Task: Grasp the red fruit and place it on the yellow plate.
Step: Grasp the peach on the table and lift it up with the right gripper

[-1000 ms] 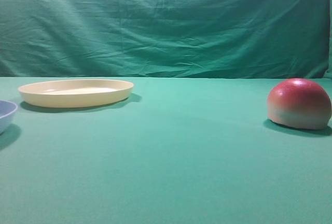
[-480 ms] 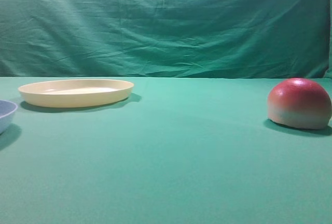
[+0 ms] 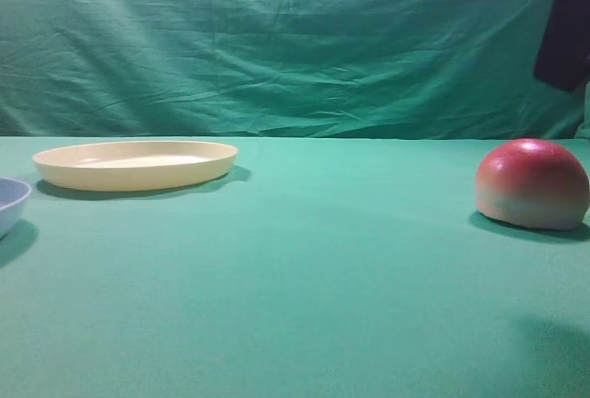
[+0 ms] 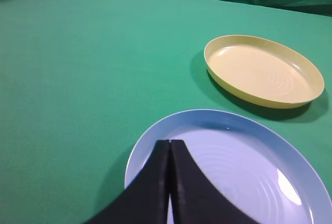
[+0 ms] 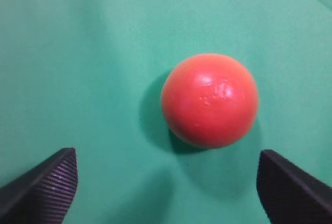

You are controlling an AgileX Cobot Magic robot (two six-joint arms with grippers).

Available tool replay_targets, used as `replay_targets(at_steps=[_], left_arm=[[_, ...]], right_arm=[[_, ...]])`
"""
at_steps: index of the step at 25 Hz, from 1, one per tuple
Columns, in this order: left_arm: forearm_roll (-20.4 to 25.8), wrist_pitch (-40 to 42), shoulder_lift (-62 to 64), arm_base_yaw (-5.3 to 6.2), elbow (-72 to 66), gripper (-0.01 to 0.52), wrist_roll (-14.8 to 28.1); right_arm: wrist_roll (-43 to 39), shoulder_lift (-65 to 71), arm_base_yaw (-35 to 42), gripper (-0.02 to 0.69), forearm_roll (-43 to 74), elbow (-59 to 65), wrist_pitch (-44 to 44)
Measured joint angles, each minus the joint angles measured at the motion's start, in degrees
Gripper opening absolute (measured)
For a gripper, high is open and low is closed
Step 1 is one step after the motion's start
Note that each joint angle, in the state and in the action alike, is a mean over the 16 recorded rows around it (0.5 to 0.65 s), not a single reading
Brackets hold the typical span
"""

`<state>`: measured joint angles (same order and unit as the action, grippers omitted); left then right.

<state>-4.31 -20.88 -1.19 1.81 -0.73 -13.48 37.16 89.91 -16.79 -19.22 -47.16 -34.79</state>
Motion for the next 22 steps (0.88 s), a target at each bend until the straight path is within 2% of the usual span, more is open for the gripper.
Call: replay_targets(at_steps=[6,11,16,22], left_arm=[[0.0,0.0,0.0,0.00,0.0,0.000,0.0],[0.0,0.0,0.0,0.00,0.0,0.000,0.0],[0.0,0.0,0.0,0.00,0.0,0.000,0.0],[0.0,0.0,0.0,0.00,0.0,0.000,0.0]], right_arm=[[0.0,5.6,0.0,0.579,-0.3,-1.1,4.7],[0.1,8.2,0.0,0.501,-0.6,-2.2,5.9],[0.1,9.4,0.0,0.408,-1.0,-5.4,4.1],[0.4,9.6,-0.8,0.336,-2.4,-14.2,-0.7]])
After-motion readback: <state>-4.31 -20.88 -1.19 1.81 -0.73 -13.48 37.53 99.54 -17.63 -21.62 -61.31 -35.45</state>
